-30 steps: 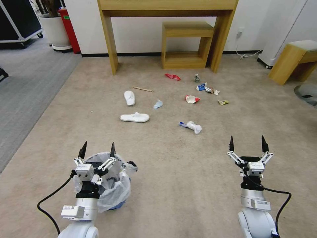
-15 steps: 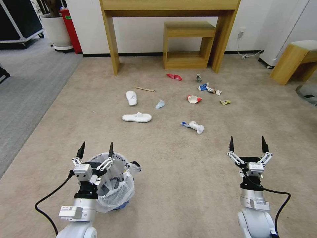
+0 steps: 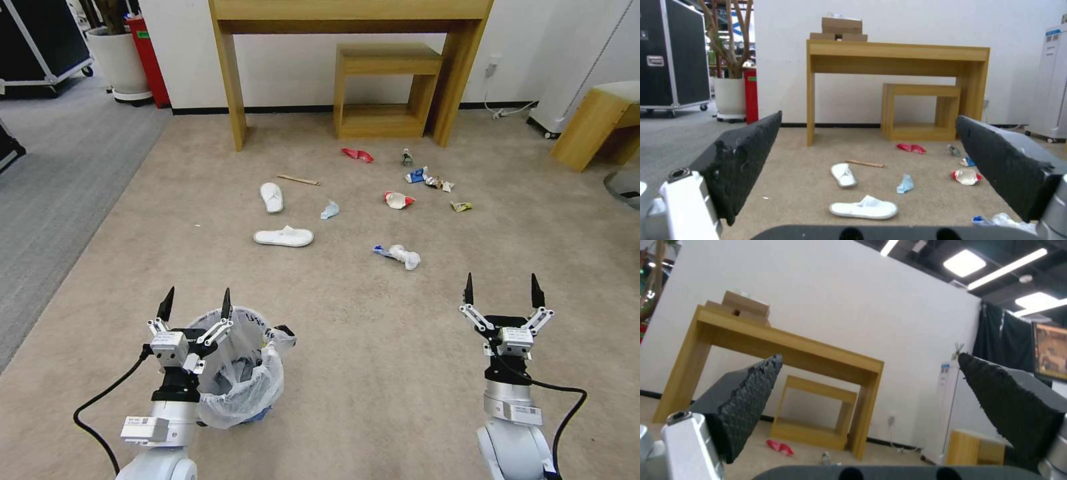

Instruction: Pick up the trash bin and place the garbage on the floor into it.

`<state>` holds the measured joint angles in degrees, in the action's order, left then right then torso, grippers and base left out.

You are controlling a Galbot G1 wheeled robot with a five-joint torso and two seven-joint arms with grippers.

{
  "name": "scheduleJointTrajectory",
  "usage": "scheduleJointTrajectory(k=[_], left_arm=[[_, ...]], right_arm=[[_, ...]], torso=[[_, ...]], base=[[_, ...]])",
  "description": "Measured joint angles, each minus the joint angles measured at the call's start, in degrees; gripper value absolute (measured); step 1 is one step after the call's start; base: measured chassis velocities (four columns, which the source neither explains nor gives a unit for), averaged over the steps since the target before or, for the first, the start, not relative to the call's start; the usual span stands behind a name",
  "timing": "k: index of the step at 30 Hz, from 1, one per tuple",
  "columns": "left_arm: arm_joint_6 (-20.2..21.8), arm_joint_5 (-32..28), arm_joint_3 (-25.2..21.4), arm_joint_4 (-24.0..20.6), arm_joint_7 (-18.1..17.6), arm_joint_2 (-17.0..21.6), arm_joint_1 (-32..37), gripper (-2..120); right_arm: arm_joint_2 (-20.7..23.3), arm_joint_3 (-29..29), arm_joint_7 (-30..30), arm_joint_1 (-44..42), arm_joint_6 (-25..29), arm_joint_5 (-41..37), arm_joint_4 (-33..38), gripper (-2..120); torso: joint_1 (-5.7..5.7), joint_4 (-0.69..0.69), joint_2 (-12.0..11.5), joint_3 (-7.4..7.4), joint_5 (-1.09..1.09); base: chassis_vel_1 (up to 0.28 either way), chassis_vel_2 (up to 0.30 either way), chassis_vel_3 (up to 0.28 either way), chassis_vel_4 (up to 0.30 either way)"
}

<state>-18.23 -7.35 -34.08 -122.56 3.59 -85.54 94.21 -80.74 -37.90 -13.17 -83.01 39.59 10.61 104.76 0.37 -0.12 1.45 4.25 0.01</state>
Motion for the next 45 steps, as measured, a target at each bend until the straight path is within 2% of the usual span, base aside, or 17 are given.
scheduleJointTrajectory(k=[45], left_arm=[[-0.1,0.1,1.2,-0.9,0.4,0.0,1.1,97]], right_arm=[[-0.1,-0.5,-1.7,0.4,0.0,4.5,-0.2,100]], torso=[[0.00,0.00,0.0,0.00,0.00]], base=[[0.015,0.016,-0.018,-0.017]])
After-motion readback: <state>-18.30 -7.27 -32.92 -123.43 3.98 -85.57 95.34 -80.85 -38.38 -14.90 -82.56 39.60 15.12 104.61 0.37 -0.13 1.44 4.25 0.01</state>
